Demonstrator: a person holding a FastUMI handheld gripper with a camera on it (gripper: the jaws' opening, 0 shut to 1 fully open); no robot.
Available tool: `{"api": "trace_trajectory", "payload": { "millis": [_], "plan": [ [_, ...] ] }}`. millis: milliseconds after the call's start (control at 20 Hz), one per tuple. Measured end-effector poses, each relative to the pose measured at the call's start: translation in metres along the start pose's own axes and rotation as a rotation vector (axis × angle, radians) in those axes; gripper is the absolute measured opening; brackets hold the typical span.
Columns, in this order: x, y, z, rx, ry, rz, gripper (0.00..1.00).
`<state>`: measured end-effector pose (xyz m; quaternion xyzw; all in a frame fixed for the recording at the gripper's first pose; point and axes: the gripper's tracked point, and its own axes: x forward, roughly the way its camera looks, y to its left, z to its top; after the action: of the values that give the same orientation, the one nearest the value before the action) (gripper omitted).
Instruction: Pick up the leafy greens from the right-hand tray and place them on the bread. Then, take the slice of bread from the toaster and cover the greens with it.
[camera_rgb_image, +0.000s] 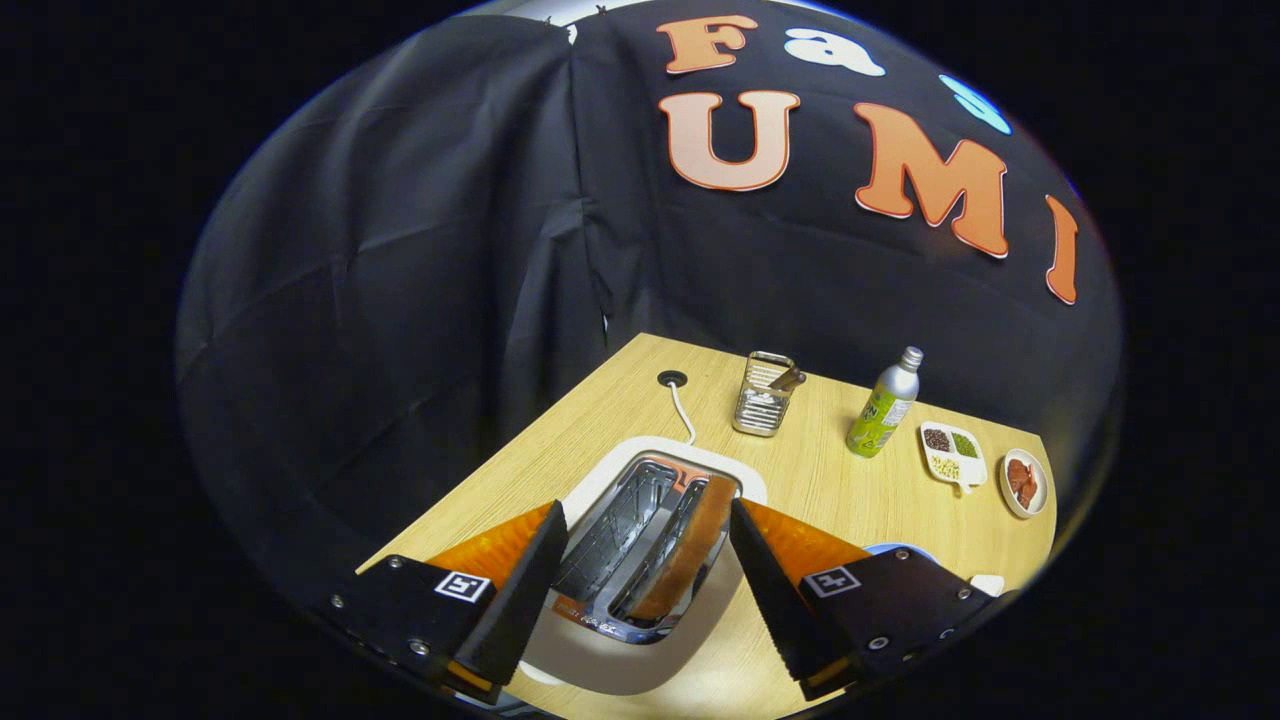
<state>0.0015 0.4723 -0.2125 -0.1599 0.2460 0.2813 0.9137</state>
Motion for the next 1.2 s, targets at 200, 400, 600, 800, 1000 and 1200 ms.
{"api": "trace_trajectory", "payload": {
  "millis": [200, 400, 600, 800, 1000, 1200],
  "plan": [
    [0.005, 0.003, -0.017, -0.002, 0.052, 0.012, 0.78],
    [0.000, -0.010, -0.013, -0.025, 0.040, -0.031, 0.21],
    [-0.005, -0.015, -0.014, 0.007, 0.046, -0.013, 0.05],
    [-0.017, -0.018, 0.000, 0.022, 0.029, -0.004, 0.05],
    [-0.034, -0.023, 0.021, 0.032, -0.010, 0.011, 0.05],
    [-0.049, -0.036, 0.035, 0.079, -0.028, 0.019, 0.05]
  ]
}}
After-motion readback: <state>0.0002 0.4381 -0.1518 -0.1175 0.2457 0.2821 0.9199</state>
